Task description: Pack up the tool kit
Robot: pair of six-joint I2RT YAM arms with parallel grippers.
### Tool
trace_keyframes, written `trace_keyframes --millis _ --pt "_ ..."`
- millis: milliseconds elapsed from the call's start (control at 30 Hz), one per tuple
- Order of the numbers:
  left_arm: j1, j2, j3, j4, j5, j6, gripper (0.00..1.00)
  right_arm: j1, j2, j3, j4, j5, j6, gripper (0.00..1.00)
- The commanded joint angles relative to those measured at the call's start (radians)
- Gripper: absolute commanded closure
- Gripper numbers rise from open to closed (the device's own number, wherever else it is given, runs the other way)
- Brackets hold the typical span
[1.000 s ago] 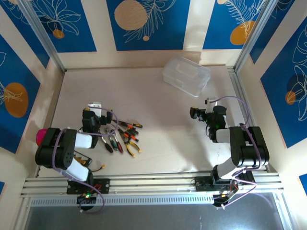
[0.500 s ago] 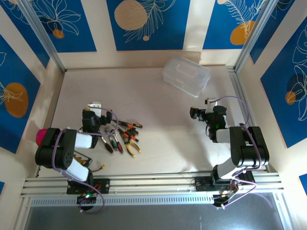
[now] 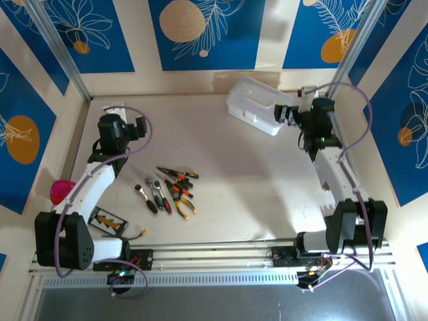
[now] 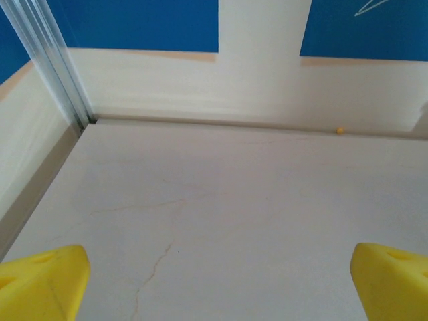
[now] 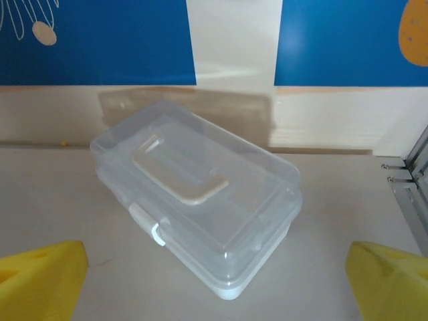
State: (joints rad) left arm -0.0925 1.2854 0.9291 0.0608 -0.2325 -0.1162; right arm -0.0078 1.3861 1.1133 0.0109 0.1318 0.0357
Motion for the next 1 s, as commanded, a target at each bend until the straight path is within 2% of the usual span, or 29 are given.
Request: trace_keyframes --millis 0,200,333,467,533,600,767,967 --pt "-0.008 0.022 0.068 -0.283 0.022 -0.038 0.00 -0.001 0.152 0.198 -0.275 0.007 -0.013 0.01" --pt "-0.013 -0.004 0.072 -0.334 0.023 -0.042 0.00 0.012 0.497 0.714 -0.491 0.029 0.073 0.01" --pt "-0.017 -0.011 0.054 -0.334 0.053 -0.054 0.00 0.015 0.781 1.149 -0.692 0.032 0.099 0.01" --pt "-0.024 -0.007 0.050 -0.338 0.058 -0.054 0.00 0.010 1.068 1.610 -0.873 -0.015 0.107 0.01" --pt "-0.024 -0.005 0.051 -0.337 0.068 -0.055 0.00 -0.001 1.160 1.740 -0.894 -0.068 0.120 0.01" --pt "-0.025 -0.002 0.047 -0.328 0.078 -0.058 0.00 -0.015 1.190 1.748 -0.866 -0.126 0.144 0.01" --pt "-0.025 0.008 0.047 -0.324 0.095 -0.062 0.00 -0.037 1.137 1.525 -0.705 -0.187 0.168 0.01" --pt "-0.026 0.017 0.038 -0.303 0.117 -0.070 0.00 -0.059 1.140 1.433 -0.704 -0.299 0.150 0.01"
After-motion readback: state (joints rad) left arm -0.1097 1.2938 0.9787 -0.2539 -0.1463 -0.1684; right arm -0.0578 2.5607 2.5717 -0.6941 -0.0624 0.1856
